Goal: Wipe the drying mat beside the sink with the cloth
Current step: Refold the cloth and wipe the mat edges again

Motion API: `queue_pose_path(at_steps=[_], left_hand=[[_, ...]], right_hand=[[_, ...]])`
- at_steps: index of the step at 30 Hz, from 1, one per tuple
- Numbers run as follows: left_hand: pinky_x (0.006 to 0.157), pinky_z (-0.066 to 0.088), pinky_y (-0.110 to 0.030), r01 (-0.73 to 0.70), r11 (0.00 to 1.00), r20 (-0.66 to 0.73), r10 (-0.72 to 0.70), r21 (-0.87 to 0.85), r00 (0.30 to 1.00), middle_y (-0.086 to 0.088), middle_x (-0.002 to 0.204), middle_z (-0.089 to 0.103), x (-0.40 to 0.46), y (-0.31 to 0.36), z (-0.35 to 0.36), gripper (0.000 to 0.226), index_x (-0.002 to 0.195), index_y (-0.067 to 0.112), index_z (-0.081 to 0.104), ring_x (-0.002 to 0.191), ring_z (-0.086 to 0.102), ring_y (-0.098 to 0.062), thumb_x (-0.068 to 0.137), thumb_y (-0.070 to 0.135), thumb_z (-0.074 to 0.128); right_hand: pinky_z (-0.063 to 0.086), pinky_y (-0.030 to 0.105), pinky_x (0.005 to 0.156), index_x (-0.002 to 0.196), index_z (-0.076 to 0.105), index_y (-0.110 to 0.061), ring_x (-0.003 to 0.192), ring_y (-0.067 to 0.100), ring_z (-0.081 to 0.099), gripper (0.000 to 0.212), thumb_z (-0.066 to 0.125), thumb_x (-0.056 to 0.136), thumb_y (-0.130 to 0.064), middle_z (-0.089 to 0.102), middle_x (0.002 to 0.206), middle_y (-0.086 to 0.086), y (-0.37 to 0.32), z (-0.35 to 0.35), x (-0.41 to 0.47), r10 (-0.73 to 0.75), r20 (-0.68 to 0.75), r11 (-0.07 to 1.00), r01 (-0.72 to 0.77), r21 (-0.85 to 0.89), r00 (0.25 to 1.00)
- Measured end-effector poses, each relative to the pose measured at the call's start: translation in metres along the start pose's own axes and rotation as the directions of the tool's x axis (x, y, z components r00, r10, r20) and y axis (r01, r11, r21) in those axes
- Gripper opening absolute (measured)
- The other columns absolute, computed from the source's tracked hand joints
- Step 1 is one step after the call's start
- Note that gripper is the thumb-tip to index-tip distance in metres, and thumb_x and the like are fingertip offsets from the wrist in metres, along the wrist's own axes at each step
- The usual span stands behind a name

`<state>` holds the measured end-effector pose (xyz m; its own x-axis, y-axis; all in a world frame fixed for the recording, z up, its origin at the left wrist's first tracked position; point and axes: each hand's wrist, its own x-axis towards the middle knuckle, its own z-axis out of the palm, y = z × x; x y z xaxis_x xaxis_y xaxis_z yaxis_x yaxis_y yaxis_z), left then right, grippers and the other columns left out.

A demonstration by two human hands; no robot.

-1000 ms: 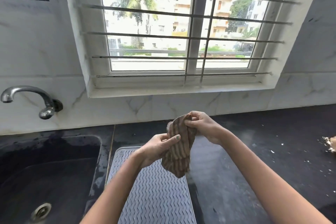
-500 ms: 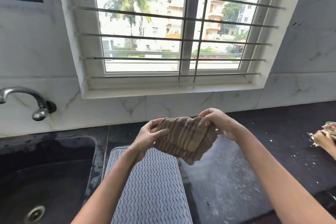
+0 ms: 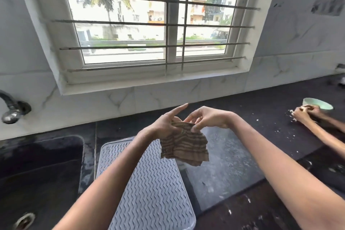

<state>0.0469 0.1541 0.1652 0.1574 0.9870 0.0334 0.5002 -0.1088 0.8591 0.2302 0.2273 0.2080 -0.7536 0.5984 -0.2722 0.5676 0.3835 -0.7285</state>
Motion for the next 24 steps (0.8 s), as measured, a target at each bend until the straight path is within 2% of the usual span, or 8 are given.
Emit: queue_pose_path(at_steps=[3, 4, 6, 9, 14, 18, 21, 24], left_hand=[[0.082, 0.052, -0.031, 0.037, 0.999, 0.02, -0.037, -0.002, 0.999, -0.004, 0.097, 0.068, -0.002, -0.004, 0.014, 0.08, 0.142, 0.037, 0.036, 0.086, 0.065, -0.018, 0.078, -0.001, 0.067], [0.08, 0.052, -0.031, 0.069, 0.997, 0.013, -0.069, 0.021, 0.998, -0.005, 0.097, 0.067, -0.002, -0.005, 0.02, 0.07, 0.136, 0.033, 0.045, 0.084, 0.063, -0.017, 0.078, 0.001, 0.068], [0.071, 0.05, -0.025, 0.143, 0.974, 0.029, -0.15, 0.175, 0.988, -0.004, 0.092, 0.066, -0.002, -0.005, 0.03, 0.041, 0.115, 0.022, 0.063, 0.079, 0.061, -0.015, 0.076, 0.012, 0.073], [0.051, 0.043, -0.012, 0.191, 0.885, 0.022, -0.221, 0.425, 0.975, 0.0, 0.078, 0.066, -0.002, -0.002, 0.049, 0.009, 0.083, 0.013, 0.07, 0.068, 0.057, -0.01, 0.077, 0.019, 0.072], [0.072, 0.055, -0.03, 0.231, 0.848, -0.276, -0.105, 0.477, 0.955, -0.001, 0.091, 0.074, 0.002, 0.01, 0.097, 0.014, 0.092, 0.02, 0.075, 0.082, 0.066, -0.018, 0.08, 0.022, 0.066], [0.075, 0.053, -0.029, 0.248, 0.749, -0.375, 0.0, 0.614, 0.927, 0.005, 0.091, 0.074, 0.001, 0.016, 0.14, 0.017, 0.097, 0.034, 0.073, 0.085, 0.069, -0.019, 0.082, 0.036, 0.067], [0.081, 0.051, -0.029, 0.226, 0.646, -0.257, -0.048, 0.73, 0.965, 0.004, 0.1, 0.074, -0.005, 0.01, 0.181, 0.026, 0.101, 0.036, 0.071, 0.095, 0.068, -0.02, 0.079, 0.047, 0.066], [0.084, 0.05, -0.03, 0.232, 0.665, 0.049, -0.375, 0.71, 0.926, 0.004, 0.11, 0.07, -0.017, -0.01, 0.224, 0.042, 0.107, 0.031, 0.07, 0.105, 0.064, -0.02, 0.074, 0.056, 0.066]], right_hand=[[0.044, 0.022, 0.069, 0.083, 0.073, -0.016, 0.065, 0.005, 0.058, 0.009, 0.073, 0.078, -0.009, 0.066, 0.07, -0.004, 0.016, 0.004, -0.005, 0.043, 0.035, 0.996, -0.04, -0.079, 0.998], [0.044, 0.019, 0.064, 0.074, 0.071, -0.019, 0.06, 0.002, 0.057, 0.01, 0.074, 0.079, -0.01, 0.065, 0.063, -0.009, 0.022, 0.004, -0.007, 0.063, 0.025, 0.994, -0.06, -0.091, 0.998], [0.046, 0.015, 0.054, 0.07, 0.069, -0.019, 0.053, -0.001, 0.057, 0.014, 0.073, 0.079, -0.009, 0.063, 0.056, -0.013, 0.033, 0.002, -0.012, 0.102, 0.025, 0.991, -0.099, -0.088, 0.995], [0.047, 0.015, 0.049, 0.073, 0.066, -0.016, 0.053, 0.0, 0.058, 0.014, 0.07, 0.082, -0.006, 0.063, 0.064, -0.007, 0.052, -0.003, -0.019, 0.141, 0.042, 0.979, -0.133, -0.155, 0.989], [0.042, 0.018, 0.054, 0.07, 0.063, -0.022, 0.061, 0.005, 0.056, 0.02, 0.07, 0.08, -0.006, 0.062, 0.068, -0.006, 0.089, -0.01, -0.035, 0.033, -0.123, 0.954, -0.068, -0.291, 0.992], [0.049, 0.024, 0.062, 0.08, 0.07, -0.017, 0.069, 0.012, 0.061, 0.013, 0.07, 0.076, -0.004, 0.067, 0.075, -0.002, 0.122, -0.009, -0.062, -0.106, -0.275, 0.913, -0.016, -0.408, 0.956], [0.052, 0.029, 0.072, 0.085, 0.074, -0.017, 0.082, 0.019, 0.065, 0.014, 0.074, 0.072, -0.013, 0.074, 0.088, 0.004, 0.149, 0.008, -0.079, -0.065, -0.176, 0.83, -0.045, -0.556, 0.982], [0.049, 0.024, 0.065, 0.091, 0.074, -0.011, 0.082, 0.018, 0.066, 0.03, 0.08, 0.07, -0.031, 0.074, 0.093, 0.011, 0.18, 0.041, -0.087, 0.202, 0.144, 0.783, -0.071, -0.618, 0.969]])
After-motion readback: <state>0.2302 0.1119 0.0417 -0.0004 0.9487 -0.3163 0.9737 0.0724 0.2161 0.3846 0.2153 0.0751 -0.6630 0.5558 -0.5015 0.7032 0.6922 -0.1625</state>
